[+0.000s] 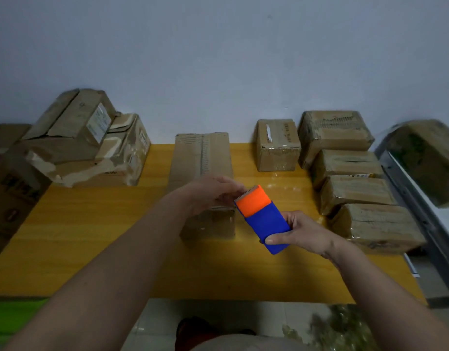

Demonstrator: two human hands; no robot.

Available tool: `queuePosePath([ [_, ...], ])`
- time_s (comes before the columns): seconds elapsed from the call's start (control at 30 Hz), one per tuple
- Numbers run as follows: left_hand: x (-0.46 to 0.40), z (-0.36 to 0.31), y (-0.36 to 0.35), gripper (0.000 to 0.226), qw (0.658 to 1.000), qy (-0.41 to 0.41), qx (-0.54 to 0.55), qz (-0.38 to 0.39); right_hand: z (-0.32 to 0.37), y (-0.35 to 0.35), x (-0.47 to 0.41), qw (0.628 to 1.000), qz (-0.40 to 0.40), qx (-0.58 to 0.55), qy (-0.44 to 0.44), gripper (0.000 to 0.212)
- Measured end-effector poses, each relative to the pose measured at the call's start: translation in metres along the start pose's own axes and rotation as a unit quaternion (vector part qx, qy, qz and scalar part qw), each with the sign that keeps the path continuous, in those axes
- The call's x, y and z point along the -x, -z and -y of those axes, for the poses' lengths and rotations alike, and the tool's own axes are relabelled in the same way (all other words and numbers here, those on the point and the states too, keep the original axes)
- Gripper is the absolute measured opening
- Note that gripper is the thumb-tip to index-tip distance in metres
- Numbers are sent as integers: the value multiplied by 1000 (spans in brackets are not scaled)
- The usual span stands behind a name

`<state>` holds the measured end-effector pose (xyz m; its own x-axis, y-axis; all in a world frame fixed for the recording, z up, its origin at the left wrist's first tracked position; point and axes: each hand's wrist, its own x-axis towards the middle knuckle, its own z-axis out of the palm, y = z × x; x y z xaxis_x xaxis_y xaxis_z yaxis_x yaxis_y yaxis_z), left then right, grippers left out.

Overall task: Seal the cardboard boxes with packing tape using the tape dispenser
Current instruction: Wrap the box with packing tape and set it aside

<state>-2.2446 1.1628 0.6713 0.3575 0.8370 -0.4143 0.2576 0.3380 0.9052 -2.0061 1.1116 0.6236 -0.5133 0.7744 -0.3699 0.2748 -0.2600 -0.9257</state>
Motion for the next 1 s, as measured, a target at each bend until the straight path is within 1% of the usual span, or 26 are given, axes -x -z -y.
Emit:
queuePosePath([
  [0.07, 3, 8, 4, 10, 999, 12, 35, 17, 4, -2, 0, 1000, 19, 4, 3, 34],
  [0.2, 8, 17, 7, 10, 995, 9, 96, 16, 9, -7, -2, 999, 32, 10, 9, 35],
  [0.37, 15, 23, 9, 7, 991, 15, 133, 13, 11, -15, -5, 999, 48, 14, 6, 35],
  [0.47, 20, 27, 9, 14, 987, 22, 160, 4, 11, -21, -6, 999, 51, 17, 6, 35],
  [0.57, 25, 30, 7, 18, 980, 32, 196, 15, 12, -25, -6, 998, 55, 6, 0, 33],
  [0.67, 26, 36, 6, 39, 973, 43, 226, 28, 13, -26, -6, 998, 57, -1, -8, 34],
  [0.7, 26, 38, 5, 43, 968, 48, 243, 31, 14, -26, -7, 998, 58, 2, -8, 34],
  [0.77, 25, 44, 5, 38, 961, 53, 267, 36, 14, -28, -7, 998, 62, 9, -11, 35],
  [0.9, 25, 50, 7, 21, 963, 52, 261, 33, 13, -34, -7, 997, 71, 15, -14, 35],
  [0.97, 27, 50, 7, 21, 964, 51, 259, 19, 13, -35, -7, 997, 74, 17, -14, 34],
  [1.0, 27, 51, 7, 25, 965, 52, 255, 13, 14, -35, -6, 997, 77, 20, -13, 34],
])
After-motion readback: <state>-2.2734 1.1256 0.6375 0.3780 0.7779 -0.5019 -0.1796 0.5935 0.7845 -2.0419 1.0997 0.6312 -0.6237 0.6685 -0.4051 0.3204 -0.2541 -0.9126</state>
